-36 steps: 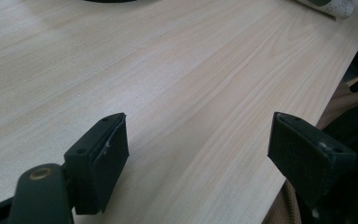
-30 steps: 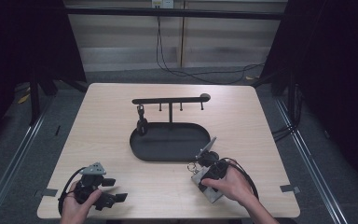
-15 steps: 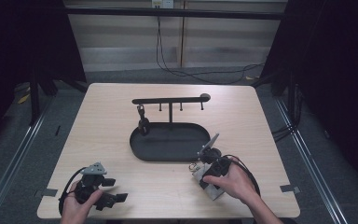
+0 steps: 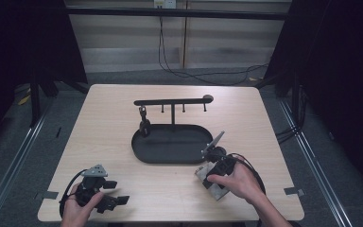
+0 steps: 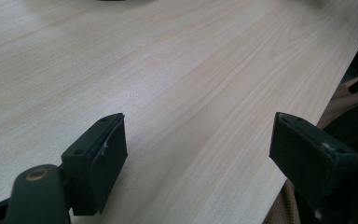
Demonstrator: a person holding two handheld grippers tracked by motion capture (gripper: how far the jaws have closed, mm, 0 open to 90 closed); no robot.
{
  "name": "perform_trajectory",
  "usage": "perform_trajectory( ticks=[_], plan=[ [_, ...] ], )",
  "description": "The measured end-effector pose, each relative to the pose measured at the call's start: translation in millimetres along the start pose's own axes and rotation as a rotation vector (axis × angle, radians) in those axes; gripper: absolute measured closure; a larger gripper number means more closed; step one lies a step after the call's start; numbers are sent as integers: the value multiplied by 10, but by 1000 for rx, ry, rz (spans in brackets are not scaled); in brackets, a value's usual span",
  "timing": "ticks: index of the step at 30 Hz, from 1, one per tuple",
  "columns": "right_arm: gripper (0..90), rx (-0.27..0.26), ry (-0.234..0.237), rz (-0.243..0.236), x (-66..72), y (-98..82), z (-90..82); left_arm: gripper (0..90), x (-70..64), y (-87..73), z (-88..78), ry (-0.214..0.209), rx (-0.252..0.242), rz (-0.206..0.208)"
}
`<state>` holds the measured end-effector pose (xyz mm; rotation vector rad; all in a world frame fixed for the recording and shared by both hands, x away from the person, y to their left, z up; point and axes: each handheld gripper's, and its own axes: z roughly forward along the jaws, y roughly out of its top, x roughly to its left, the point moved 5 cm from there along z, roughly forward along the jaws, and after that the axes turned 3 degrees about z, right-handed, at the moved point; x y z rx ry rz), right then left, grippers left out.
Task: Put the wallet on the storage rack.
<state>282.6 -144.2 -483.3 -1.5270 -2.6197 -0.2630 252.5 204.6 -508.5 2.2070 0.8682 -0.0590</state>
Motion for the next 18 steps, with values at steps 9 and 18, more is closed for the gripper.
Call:
perform_trajectory(
  ticks=[9,18],
  plan=[
    [340,0,5,-10,21,24,-75,188,2,0,0,-2,0,-1],
    [341,-30,6,-4,9,61,-204,188,1,0,0,-2,-2,0]
  ],
)
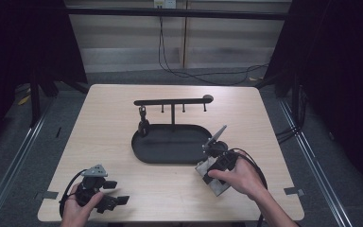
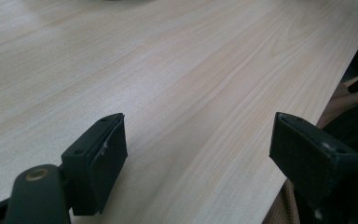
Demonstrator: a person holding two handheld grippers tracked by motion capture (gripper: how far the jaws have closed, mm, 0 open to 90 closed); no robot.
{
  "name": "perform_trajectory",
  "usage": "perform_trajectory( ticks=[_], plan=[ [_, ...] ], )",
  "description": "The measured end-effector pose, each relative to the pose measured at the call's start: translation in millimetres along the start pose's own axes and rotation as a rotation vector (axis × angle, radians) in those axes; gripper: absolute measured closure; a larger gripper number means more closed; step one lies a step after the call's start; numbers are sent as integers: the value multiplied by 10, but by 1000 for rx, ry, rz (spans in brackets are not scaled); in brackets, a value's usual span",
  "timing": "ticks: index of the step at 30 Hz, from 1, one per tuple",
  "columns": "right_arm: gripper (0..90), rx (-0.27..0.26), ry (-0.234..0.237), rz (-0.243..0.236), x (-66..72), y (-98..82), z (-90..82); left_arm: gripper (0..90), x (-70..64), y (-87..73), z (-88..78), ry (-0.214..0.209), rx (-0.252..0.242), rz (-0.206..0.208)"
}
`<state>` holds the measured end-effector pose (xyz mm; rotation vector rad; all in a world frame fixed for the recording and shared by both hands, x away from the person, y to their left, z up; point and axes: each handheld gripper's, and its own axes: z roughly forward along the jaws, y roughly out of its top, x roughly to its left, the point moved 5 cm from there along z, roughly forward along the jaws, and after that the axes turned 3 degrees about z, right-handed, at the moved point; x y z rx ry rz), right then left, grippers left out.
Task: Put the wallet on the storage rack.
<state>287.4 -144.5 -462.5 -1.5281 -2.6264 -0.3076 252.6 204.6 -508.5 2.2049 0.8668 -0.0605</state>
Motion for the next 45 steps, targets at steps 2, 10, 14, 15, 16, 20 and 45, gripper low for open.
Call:
perform_trajectory(
  ticks=[2,10,14,15,16,20,45],
  plan=[
    [341,3,-2,4,-9,4,-22,188,0,-1,1,-1,1,-1],
    [340,-14,-7,18,-83,52,-125,188,2,-3,3,-6,4,-4],
    [340,-14,-7,20,-108,69,-164,188,7,-2,1,1,2,-3],
    [340,-27,9,24,-121,85,-196,188,7,1,-10,-6,-2,-6],
    [340,-27,9,24,-121,85,-196,188,7,1,-10,-6,-2,-6],
    [340,-32,0,41,-147,121,-259,188,30,0,-35,1,-18,-17],
    [341,-79,-4,118,-414,486,-466,188,22,-5,-37,-8,-16,-19]
  ],
)
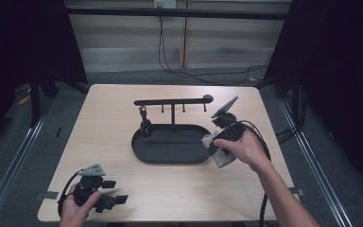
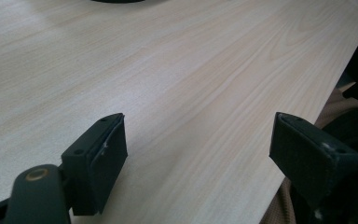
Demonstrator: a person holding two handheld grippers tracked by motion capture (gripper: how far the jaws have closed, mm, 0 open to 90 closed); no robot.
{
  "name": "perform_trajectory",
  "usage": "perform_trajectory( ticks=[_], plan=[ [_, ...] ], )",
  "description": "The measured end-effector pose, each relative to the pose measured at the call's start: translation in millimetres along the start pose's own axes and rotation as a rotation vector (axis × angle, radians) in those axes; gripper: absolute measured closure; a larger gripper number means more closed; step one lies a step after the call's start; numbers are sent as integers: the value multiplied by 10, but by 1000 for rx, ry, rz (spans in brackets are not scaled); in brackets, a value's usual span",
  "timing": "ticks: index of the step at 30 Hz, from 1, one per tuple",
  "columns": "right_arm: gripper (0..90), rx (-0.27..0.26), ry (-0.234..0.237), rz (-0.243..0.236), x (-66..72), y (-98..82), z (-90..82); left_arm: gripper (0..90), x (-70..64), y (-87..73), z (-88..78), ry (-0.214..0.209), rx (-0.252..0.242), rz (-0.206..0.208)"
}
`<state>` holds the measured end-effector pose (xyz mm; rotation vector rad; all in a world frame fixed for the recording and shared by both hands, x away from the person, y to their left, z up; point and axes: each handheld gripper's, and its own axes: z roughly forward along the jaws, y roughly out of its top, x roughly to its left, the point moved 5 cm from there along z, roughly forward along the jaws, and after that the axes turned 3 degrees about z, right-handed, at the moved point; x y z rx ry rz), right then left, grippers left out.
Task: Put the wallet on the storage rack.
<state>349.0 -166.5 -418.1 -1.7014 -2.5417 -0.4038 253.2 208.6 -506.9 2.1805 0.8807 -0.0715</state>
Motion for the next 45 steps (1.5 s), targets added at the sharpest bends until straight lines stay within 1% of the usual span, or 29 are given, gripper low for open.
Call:
perform_trajectory(
  ticks=[2,3,5,6,7,12,13,15,17,21,22,27,30,34,37,43,45],
  plan=[
    [341,-1,-1,-3,-8,13,-4,188,-7,3,-2,-5,-1,2],
    [341,-10,3,11,-18,50,-14,188,-4,2,4,-1,0,4],
    [341,-14,17,23,-30,76,-7,188,-4,1,4,-2,0,4],
    [341,-14,17,23,-30,76,-7,188,-4,1,4,-2,0,4],
    [341,-11,19,34,-55,103,17,188,-5,-1,2,-3,0,4],
    [341,-12,27,53,-100,165,50,188,-1,-3,5,-5,4,6],
    [341,-21,38,52,-108,178,56,188,-1,-3,5,-5,4,6],
    [341,-20,40,61,-116,186,60,188,-6,-1,9,-5,3,5],
    [341,-22,45,77,-151,213,77,188,-7,-3,10,-5,6,5],
    [341,-32,60,89,-173,248,94,188,-1,-3,5,-7,7,9],
    [341,-30,67,98,-175,261,100,188,-1,-3,5,-7,8,9],
    [341,-29,71,118,-202,318,164,188,-7,-3,9,-8,6,7],
    [341,-41,81,121,-199,346,195,188,-5,-3,5,-10,8,11],
    [341,-64,90,138,-197,389,237,188,-9,-6,15,-9,15,12],
    [341,-68,100,148,-202,416,271,188,-11,-5,17,-10,15,12],
    [341,-85,111,176,-242,455,346,188,-12,-6,18,-7,17,13],
    [341,-100,122,184,-254,463,386,188,-11,-4,21,-9,16,14]
  ],
)
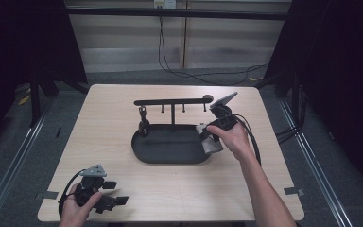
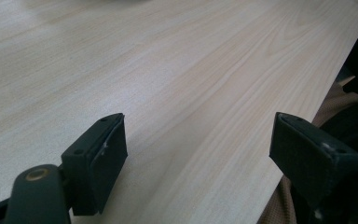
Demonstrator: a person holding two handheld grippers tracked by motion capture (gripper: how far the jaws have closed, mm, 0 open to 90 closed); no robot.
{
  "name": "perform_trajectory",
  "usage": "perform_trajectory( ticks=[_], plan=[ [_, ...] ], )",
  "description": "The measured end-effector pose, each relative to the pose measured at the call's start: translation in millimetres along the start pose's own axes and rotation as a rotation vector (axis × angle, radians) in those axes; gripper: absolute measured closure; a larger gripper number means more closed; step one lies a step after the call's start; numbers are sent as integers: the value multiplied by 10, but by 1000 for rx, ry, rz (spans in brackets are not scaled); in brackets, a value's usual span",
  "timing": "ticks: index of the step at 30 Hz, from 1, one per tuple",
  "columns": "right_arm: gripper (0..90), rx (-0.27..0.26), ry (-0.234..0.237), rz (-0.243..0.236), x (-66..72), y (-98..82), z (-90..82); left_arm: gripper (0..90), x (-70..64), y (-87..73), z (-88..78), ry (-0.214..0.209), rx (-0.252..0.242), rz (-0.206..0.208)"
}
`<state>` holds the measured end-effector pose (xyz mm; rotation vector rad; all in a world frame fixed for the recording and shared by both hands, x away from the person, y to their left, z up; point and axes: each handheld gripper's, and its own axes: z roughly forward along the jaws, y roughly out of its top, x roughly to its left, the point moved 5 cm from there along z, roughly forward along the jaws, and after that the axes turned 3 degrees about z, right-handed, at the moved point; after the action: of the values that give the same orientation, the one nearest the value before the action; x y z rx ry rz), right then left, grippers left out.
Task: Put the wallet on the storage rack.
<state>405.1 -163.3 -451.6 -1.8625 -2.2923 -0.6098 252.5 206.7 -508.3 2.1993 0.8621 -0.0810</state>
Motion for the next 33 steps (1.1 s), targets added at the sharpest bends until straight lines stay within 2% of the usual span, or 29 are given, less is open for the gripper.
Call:
perform_trajectory(
  ticks=[11,16,17,18,23,27,33],
  plan=[
    [341,-49,38,36,-13,43,226,188,2,-1,-8,-3,-2,-4],
    [341,-62,35,63,-39,51,270,188,-4,-3,-7,-5,2,1],
    [341,-82,29,74,-71,56,273,188,-4,-3,-8,-7,0,-2],
    [341,-78,44,81,-85,54,278,188,-4,-3,-8,-7,0,-2],
    [341,-86,46,97,-106,49,305,188,-2,-2,-4,-5,2,0],
    [341,-101,52,112,-78,79,369,188,0,-5,-6,-6,3,-3],
    [340,-97,63,120,-43,95,458,188,-1,-4,-13,-4,0,0]
  ],
)
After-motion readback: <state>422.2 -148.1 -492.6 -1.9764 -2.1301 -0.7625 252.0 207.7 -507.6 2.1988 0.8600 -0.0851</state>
